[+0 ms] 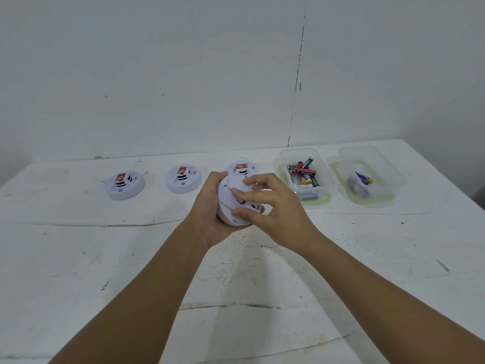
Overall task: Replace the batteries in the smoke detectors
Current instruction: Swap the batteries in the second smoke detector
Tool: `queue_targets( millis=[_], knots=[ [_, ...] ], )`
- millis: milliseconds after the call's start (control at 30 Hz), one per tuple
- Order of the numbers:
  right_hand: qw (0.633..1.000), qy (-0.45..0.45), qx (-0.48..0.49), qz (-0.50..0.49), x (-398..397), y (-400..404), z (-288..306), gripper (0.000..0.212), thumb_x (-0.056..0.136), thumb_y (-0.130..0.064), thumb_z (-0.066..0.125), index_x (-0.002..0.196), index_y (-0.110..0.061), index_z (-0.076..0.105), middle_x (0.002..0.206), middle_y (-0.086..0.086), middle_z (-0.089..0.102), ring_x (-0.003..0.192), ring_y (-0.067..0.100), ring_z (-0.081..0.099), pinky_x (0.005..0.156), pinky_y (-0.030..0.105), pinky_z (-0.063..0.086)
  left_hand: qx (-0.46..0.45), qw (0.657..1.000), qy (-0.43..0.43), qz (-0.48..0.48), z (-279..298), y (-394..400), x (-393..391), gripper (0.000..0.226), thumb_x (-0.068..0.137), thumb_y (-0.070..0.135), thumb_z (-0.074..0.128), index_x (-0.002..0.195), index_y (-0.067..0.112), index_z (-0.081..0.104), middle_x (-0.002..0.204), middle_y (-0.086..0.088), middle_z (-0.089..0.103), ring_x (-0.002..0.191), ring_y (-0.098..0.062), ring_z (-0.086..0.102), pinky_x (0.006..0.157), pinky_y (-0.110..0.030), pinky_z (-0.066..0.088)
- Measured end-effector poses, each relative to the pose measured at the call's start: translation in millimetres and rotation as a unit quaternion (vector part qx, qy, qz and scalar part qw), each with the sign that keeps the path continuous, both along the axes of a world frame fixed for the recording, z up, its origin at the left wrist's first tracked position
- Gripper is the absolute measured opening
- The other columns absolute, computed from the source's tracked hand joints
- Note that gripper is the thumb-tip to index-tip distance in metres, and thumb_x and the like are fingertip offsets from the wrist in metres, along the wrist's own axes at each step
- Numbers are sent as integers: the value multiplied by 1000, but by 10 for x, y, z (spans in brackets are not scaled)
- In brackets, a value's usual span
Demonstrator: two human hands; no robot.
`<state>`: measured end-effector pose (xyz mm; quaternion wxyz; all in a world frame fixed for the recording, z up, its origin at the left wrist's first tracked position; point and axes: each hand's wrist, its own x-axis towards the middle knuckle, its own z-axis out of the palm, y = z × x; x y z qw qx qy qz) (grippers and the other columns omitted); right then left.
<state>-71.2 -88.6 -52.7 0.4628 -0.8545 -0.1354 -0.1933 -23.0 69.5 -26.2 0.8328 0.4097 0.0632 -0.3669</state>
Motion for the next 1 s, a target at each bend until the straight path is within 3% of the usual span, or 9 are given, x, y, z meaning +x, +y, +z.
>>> queue_targets(
  millis=[167,233,367,500,600,700,800,900,1000],
  knots=[
    [1000,5,-5,-19,21,15,41,37,80,-38,89,115,-32,79,117,-12,62,116,-2,58,92,6,42,15,1000,-2,24,-3,-15,11,54,96,46,52,138,16,66,119,-11,70,110,-29,63,79,-41,60],
    [999,13,-1,-36,18,26,55,40,80,-40,88,117,-34,77,113,-14,62,110,-1,60,89,12,46,30,999,-13,34,-3,-19,18,52,97,47,51,135,16,68,117,-12,71,107,-29,64,80,-41,60],
    [995,71,43,-58,15,54,69,49,78,-46,87,122,-40,67,117,-22,62,107,-3,62,88,17,50,91,993,-49,58,-13,-35,63,46,100,48,49,125,18,73,115,-12,76,105,-31,67,99,-50,52],
    [990,109,72,-53,30,34,71,52,77,-46,88,123,-42,65,120,-21,65,107,-5,63,85,9,47,125,988,-61,70,-23,-43,85,44,102,48,48,123,19,74,118,-14,76,110,-32,69,106,-57,49],
    [987,131,88,-35,45,7,58,50,82,-42,86,127,-38,66,122,-20,67,110,-5,63,88,6,46,121,988,-68,71,-28,-55,70,46,103,49,48,127,17,71,118,-13,76,109,-30,69,102,-50,53],
    [969,179,169,0,65,-26,32,39,95,-42,73,133,-35,65,127,-19,68,116,-2,63,102,24,50,129,984,-99,76,-84,-98,62,47,103,49,52,134,17,67,130,-15,71,114,-26,67,95,-41,55],
    [923,255,286,26,38,-32,11,53,96,-57,65,141,-31,56,128,-8,70,119,10,67,107,41,52,189,965,-161,88,-138,-193,23,41,105,45,50,133,20,67,127,-12,72,110,-22,70,89,-38,58],
    [918,255,304,14,8,-51,-63,41,103,-39,63,142,-28,53,125,2,72,109,16,74,102,44,57,245,945,-197,93,-175,-274,-42,41,101,50,54,129,25,69,123,-6,75,112,-19,72,103,-42,56],
    [910,256,324,-30,-7,-125,-140,39,108,-20,53,143,-35,48,122,-1,72,103,11,74,93,34,61,292,926,-225,82,-249,-250,-70,61,87,52,57,146,35,55,142,2,62,126,-18,61,109,-41,49]
  ],
)
